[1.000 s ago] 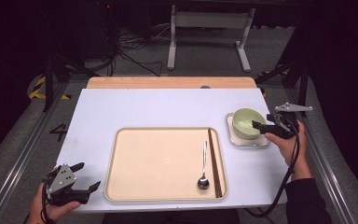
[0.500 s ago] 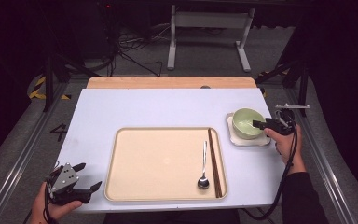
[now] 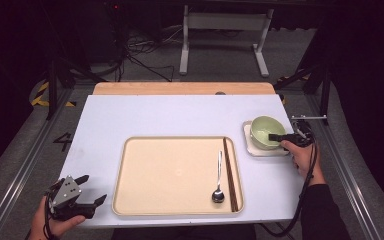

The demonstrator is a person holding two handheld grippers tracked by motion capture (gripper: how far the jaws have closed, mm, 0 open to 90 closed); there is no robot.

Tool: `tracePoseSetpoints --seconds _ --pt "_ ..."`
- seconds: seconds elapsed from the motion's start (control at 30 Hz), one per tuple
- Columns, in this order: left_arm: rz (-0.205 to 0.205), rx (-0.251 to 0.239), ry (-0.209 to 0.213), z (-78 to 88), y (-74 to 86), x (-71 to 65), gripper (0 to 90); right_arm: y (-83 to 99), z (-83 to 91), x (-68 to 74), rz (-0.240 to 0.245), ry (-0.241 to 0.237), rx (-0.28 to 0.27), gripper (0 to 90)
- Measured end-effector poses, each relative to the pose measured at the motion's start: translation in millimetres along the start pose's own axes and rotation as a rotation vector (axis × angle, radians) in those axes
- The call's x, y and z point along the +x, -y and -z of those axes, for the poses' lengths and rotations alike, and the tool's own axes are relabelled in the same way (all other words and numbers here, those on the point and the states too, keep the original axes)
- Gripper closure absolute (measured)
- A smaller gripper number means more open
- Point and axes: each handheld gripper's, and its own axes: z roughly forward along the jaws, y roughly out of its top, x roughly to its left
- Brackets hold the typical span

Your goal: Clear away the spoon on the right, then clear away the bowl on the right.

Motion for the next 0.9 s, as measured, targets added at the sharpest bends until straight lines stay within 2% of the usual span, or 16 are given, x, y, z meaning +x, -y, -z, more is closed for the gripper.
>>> tracePoseSetpoints --seconds 0.07,0.17,0.33,0.7,0.9 --pt "-0.002 0.001 -0.002 0.8 0.3 -0.6 14.7 0.3 -0.5 -1.2 -0.023 -0.020 -0.017 57.1" --pt "0.002 -0.003 -0.007 1.8 -0.7 -0.5 14.7 1.0 -0.5 -1.3 -0.033 -0.020 -0.028 58.2" --pt "-0.002 0.007 -0.004 -0.3 -0.1 -0.6 14.7 2.8 -0.1 -4.9 -0.059 -0.038 -0.051 64.9" --pt "-0.009 0.007 -0.015 1.5 -0.3 -0.8 14.7 4.7 1.8 -6.4 -0.056 -0.020 -0.059 72.0" --pt "-0.012 0.012 -0.018 1.8 -0.4 -2.6 14.7 6.1 3.0 -7.0 -0.054 -0.002 -0.067 78.7"
